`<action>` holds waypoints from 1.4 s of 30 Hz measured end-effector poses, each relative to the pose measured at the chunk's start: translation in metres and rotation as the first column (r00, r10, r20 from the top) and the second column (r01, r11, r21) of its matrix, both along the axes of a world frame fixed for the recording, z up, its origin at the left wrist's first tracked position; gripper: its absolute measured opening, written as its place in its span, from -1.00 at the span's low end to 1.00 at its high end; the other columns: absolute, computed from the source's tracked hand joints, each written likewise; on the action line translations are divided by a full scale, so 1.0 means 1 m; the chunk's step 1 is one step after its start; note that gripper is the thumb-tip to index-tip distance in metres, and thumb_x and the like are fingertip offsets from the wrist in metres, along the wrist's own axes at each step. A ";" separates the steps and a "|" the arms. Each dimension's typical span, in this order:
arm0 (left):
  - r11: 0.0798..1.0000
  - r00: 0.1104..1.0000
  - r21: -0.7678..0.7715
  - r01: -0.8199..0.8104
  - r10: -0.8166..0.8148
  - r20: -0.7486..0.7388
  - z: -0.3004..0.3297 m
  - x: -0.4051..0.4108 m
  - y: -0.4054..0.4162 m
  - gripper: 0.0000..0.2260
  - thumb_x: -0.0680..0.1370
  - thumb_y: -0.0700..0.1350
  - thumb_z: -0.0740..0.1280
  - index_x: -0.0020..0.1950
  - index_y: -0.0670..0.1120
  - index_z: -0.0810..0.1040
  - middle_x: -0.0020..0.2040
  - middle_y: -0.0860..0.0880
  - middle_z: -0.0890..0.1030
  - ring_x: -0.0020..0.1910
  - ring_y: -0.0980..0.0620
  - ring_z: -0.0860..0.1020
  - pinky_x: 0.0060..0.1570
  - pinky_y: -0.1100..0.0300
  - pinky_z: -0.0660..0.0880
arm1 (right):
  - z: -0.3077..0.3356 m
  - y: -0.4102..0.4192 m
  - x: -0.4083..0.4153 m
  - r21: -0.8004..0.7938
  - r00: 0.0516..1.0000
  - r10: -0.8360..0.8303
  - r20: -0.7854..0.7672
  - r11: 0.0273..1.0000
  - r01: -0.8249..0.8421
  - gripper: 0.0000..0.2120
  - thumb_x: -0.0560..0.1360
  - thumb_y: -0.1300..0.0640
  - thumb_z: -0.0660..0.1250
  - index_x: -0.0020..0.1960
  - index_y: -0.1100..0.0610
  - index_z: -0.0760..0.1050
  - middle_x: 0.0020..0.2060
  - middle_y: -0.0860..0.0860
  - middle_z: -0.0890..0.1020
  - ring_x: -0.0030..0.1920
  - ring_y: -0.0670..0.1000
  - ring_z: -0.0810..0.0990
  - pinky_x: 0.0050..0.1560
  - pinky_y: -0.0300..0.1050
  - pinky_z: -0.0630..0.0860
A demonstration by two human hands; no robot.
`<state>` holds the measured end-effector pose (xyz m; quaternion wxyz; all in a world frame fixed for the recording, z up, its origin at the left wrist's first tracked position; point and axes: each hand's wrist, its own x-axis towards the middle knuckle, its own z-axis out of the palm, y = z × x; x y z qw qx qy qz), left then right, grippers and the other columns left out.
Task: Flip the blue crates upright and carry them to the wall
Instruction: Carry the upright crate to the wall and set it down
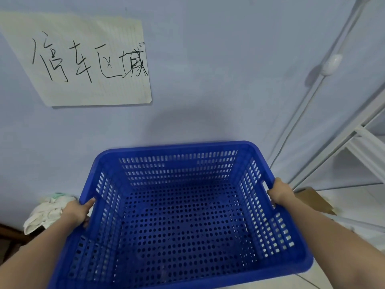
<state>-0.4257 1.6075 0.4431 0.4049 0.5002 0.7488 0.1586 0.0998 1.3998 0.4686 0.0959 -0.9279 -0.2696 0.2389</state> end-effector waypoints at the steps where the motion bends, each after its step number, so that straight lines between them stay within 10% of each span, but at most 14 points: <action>1: 1.000 1.000 0.010 0.002 -0.002 -0.008 -0.001 0.001 0.001 -0.64 0.59 -0.05 0.27 -0.32 -0.21 0.34 -0.51 -0.17 0.41 -0.61 -0.05 0.37 -0.45 0.14 0.36 | 0.000 0.000 0.000 0.014 1.000 0.003 -0.002 1.000 -0.003 -0.67 0.50 0.20 0.22 0.22 0.27 0.33 0.07 0.27 0.58 0.02 0.25 0.59 -0.01 0.07 0.56; 14: 0.998 0.996 0.065 -0.004 0.009 -0.086 -0.008 0.001 0.016 -0.58 0.57 0.04 0.28 -0.33 -0.26 0.42 -0.49 -0.24 0.47 -0.45 -0.16 0.47 -0.17 -0.22 0.55 | -0.017 0.003 0.008 0.168 0.999 -0.010 0.037 0.986 0.004 -0.82 0.47 0.18 0.26 0.04 0.23 0.39 -0.06 0.24 0.62 -0.13 0.25 0.63 -0.04 0.17 0.59; 42: 0.995 0.986 0.085 0.050 -0.036 -0.160 -0.001 0.007 -0.002 -0.58 0.59 0.06 0.20 -0.14 -0.31 0.52 -0.38 -0.27 0.63 -0.34 -0.21 0.61 -0.21 0.02 0.51 | -0.009 0.001 -0.002 0.100 0.992 0.009 0.125 0.995 -0.022 -0.83 0.52 0.14 0.21 0.07 0.19 0.34 -0.14 0.10 0.53 -0.15 0.13 0.55 -0.16 -0.04 0.49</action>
